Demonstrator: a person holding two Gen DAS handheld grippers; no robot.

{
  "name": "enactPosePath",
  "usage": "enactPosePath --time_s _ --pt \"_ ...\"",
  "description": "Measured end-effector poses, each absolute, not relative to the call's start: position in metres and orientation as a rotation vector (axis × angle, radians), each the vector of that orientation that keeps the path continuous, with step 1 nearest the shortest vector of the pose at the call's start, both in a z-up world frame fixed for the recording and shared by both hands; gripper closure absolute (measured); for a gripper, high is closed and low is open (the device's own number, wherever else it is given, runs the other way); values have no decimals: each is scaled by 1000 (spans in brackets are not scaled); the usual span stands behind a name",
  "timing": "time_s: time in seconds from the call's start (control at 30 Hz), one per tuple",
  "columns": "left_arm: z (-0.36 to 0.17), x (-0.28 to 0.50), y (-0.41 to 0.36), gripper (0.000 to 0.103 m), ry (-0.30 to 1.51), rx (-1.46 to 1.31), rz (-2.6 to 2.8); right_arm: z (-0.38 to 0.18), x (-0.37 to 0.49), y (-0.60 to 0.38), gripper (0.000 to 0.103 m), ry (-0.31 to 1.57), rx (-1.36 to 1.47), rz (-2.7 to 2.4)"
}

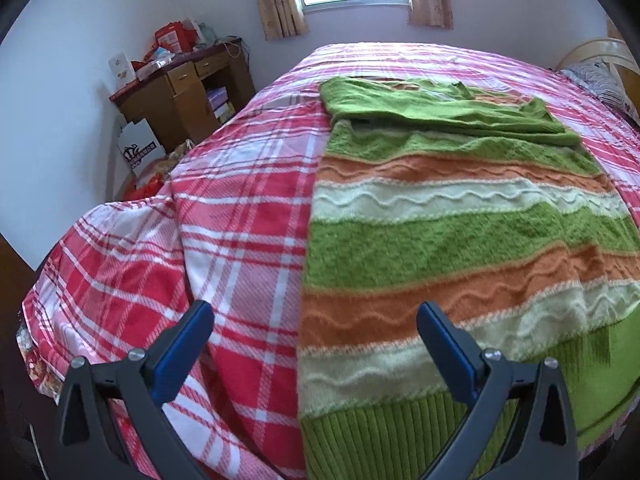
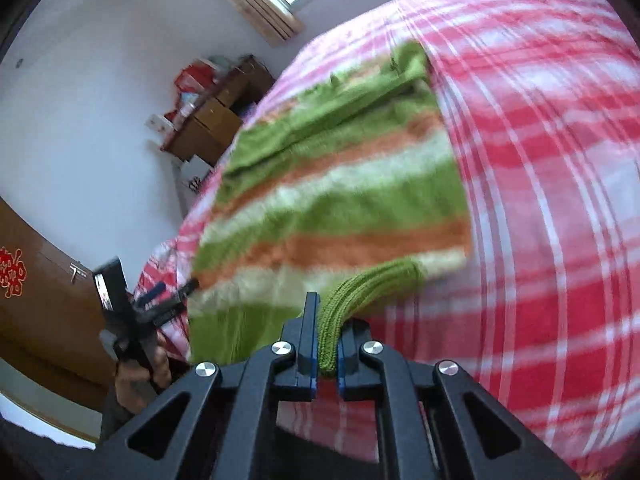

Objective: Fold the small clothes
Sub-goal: 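Grasp the ribbed hem with the right gripper, then hold the hem with the right gripper while the left gripper grasps the hem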

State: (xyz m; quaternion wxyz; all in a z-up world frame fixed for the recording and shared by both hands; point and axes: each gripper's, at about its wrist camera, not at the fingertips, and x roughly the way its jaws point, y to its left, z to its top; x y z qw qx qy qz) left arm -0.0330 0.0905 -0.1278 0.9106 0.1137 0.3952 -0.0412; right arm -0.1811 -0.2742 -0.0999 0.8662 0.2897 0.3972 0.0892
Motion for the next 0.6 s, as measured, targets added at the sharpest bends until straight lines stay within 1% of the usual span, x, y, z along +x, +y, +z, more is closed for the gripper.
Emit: enactPosePath --time_s 0.23,0.33,0.47,0.6 --pt "-117 -17 91 0 807 236 -87 -88 -129 -291 98 788 594 125" --pt "-103 -9 109 0 802 155 -145 -100 -105 -307 98 795 611 51" --pt "-82 -4 156 0 766 3 -225 -122 -82 -325 98 814 638 -23" --pt "-78 -14 178 0 750 -18 -281 -141 -70 -324 98 845 642 -44"
